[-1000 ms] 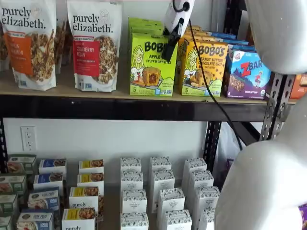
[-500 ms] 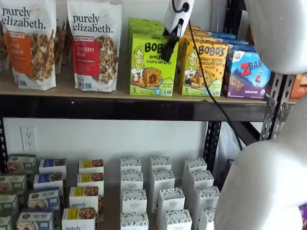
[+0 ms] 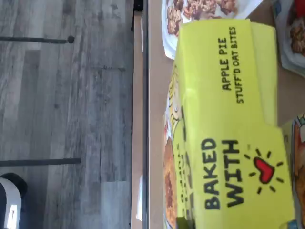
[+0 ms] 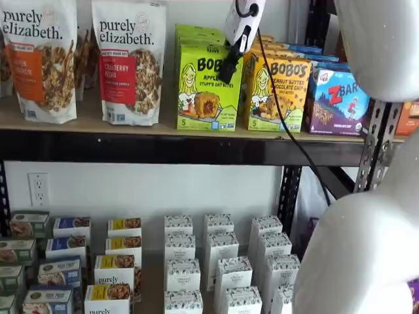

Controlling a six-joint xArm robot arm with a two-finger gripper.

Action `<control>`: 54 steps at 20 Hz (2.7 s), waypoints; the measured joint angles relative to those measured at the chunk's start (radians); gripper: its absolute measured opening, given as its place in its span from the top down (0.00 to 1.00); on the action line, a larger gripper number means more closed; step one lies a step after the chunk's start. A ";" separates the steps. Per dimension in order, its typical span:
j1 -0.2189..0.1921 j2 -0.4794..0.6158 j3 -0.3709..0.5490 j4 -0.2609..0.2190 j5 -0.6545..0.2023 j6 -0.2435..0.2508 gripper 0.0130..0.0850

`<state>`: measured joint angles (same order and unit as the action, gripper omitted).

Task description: Pick the green box on the top shelf, the fourth from the left

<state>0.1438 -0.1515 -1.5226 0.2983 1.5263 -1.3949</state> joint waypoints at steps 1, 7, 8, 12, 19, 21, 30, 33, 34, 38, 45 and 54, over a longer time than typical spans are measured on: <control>0.001 0.000 -0.001 -0.002 0.001 0.001 0.83; 0.002 0.006 -0.011 -0.007 0.014 0.003 0.83; 0.002 0.008 -0.015 -0.006 0.019 0.003 0.83; 0.001 0.012 -0.030 -0.002 0.041 0.005 0.83; 0.003 -0.003 -0.033 0.007 0.064 0.014 0.83; 0.002 -0.011 -0.032 0.013 0.076 0.015 0.83; 0.001 -0.069 0.005 0.028 0.114 0.023 0.83; 0.002 -0.095 0.027 0.028 0.120 0.025 0.83; 0.002 -0.104 0.035 0.028 0.119 0.025 0.83; 0.003 -0.142 0.071 0.029 0.112 0.027 0.83; -0.002 -0.183 0.105 0.033 0.112 0.025 0.83; -0.010 -0.208 0.125 0.028 0.120 0.019 0.83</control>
<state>0.1342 -0.3595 -1.3980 0.3261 1.6460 -1.3763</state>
